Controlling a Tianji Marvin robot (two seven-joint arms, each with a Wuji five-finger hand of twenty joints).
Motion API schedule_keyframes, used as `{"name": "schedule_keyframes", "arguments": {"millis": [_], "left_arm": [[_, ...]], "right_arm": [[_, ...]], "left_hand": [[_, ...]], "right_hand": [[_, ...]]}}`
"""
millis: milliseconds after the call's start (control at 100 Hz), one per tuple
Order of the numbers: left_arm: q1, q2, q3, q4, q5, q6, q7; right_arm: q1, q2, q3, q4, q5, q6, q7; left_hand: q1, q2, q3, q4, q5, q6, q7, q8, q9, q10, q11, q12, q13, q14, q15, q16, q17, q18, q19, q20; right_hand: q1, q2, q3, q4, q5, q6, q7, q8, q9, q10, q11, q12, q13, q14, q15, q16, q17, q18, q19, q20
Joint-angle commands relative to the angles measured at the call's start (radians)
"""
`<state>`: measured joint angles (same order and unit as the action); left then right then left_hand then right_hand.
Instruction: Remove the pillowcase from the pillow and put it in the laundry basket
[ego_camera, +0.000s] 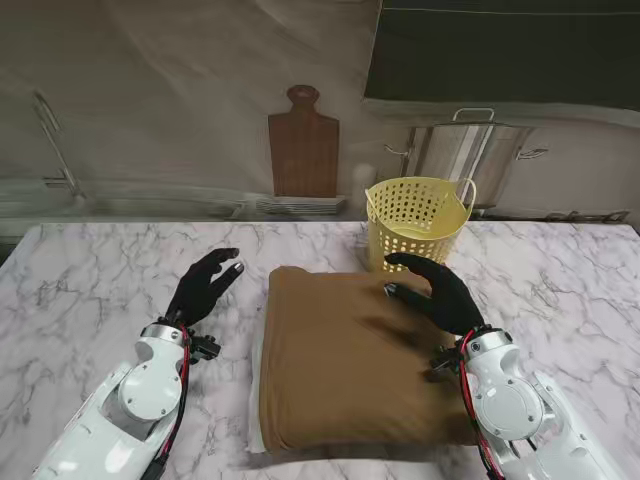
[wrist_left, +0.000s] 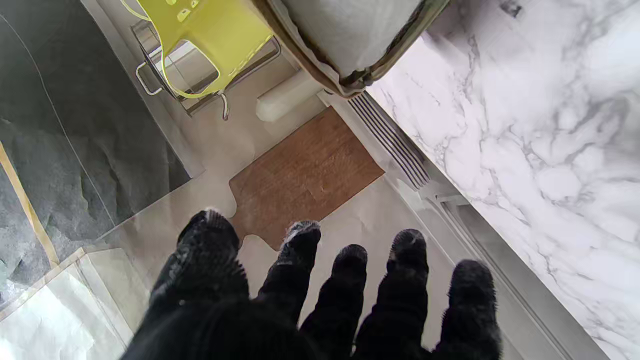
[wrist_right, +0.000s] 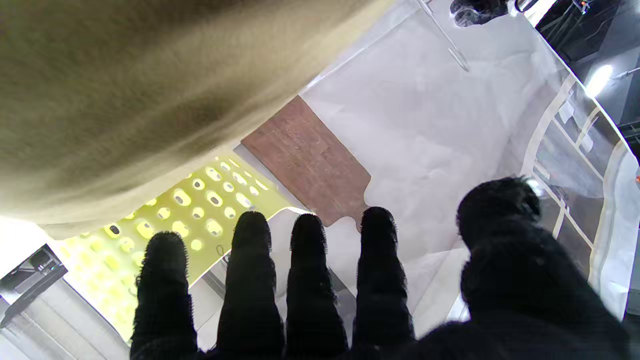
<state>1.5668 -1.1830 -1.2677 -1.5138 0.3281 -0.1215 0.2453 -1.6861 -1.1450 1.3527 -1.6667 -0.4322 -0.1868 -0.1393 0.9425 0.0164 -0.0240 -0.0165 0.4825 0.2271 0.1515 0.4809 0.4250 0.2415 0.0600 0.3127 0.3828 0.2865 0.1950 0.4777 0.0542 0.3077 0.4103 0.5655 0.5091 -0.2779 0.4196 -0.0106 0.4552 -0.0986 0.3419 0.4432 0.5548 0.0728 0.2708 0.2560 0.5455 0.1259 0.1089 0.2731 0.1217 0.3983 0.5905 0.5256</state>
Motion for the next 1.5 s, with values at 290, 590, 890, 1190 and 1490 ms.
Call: {"name": "schedule_keyframes", "arguments": {"millis": [290, 590, 890, 1190, 1490], "left_arm": [[0.027, 0.001, -0.014, -0.035, 0.007, -0.016, -0.015], [0.036, 0.0, -0.025, -0.051, 0.02, -0.029, 0.0], [0.071, 0.028, -0.064, -0.114, 0.046, -0.024, -0.109], [0.104, 0.092, -0.141, -0.184, 0.12, -0.092, -0.357], [0.108, 0.132, -0.166, -0.188, 0.205, -0.196, -0.487]], "right_arm": [[-0.011, 0.0, -0.002, -0.007, -0.005, -0.006, 0.0], [-0.015, -0.001, 0.002, -0.012, -0.001, -0.004, -0.005], [-0.012, 0.0, -0.002, -0.01, 0.003, -0.004, 0.001], [-0.016, -0.001, 0.0, -0.016, -0.004, -0.007, -0.005], [-0.03, -0.001, 0.003, -0.03, -0.014, -0.009, -0.011]], "left_hand": [[0.003, 0.06, -0.014, -0.005, 0.004, -0.011, -0.005, -0.002, 0.016, -0.016, 0.001, 0.005, -0.014, -0.005, -0.007, -0.015, -0.005, -0.002, 0.052, 0.017], [0.004, 0.059, -0.014, -0.005, 0.008, -0.007, -0.004, -0.002, -0.06, -0.016, -0.021, -0.005, -0.024, -0.01, -0.009, -0.015, -0.002, -0.009, 0.054, 0.017], [0.003, 0.059, -0.014, -0.005, 0.006, -0.012, -0.005, -0.002, 0.006, -0.017, 0.001, -0.005, -0.017, -0.006, -0.008, -0.016, -0.007, -0.003, 0.055, 0.016], [-0.033, -0.048, -0.011, -0.002, -0.085, -0.031, -0.064, -0.051, -0.188, -0.006, -0.064, -0.128, -0.064, -0.015, -0.062, -0.101, 0.023, -0.068, -0.028, -0.076], [-0.136, -0.268, -0.001, 0.011, -0.315, -0.041, -0.157, -0.22, -0.351, 0.001, -0.091, -0.284, -0.18, -0.036, -0.069, -0.194, 0.041, -0.179, -0.094, -0.182]], "right_hand": [[-0.018, 0.03, -0.016, -0.013, -0.001, -0.001, -0.02, -0.005, -0.008, -0.028, -0.02, -0.003, -0.016, -0.014, -0.012, -0.005, -0.013, -0.006, -0.02, 0.014], [-0.019, 0.027, -0.015, -0.014, -0.001, -0.013, -0.02, -0.005, -0.006, -0.035, -0.022, -0.004, -0.018, 0.005, -0.015, -0.007, -0.012, -0.004, -0.021, 0.014], [-0.021, 0.029, -0.014, -0.014, -0.002, -0.012, -0.02, -0.006, -0.007, -0.032, -0.025, -0.005, -0.019, -0.005, -0.016, -0.009, -0.014, -0.006, -0.023, 0.014], [-0.023, 0.028, -0.014, -0.015, -0.003, -0.009, -0.02, -0.007, -0.008, -0.029, -0.026, -0.005, -0.02, -0.006, -0.015, -0.009, -0.015, -0.006, -0.023, 0.014], [-0.024, 0.025, -0.013, -0.015, -0.005, -0.007, -0.021, -0.007, -0.009, -0.026, -0.026, -0.005, -0.021, -0.007, -0.015, -0.009, -0.015, -0.005, -0.024, 0.015]]}}
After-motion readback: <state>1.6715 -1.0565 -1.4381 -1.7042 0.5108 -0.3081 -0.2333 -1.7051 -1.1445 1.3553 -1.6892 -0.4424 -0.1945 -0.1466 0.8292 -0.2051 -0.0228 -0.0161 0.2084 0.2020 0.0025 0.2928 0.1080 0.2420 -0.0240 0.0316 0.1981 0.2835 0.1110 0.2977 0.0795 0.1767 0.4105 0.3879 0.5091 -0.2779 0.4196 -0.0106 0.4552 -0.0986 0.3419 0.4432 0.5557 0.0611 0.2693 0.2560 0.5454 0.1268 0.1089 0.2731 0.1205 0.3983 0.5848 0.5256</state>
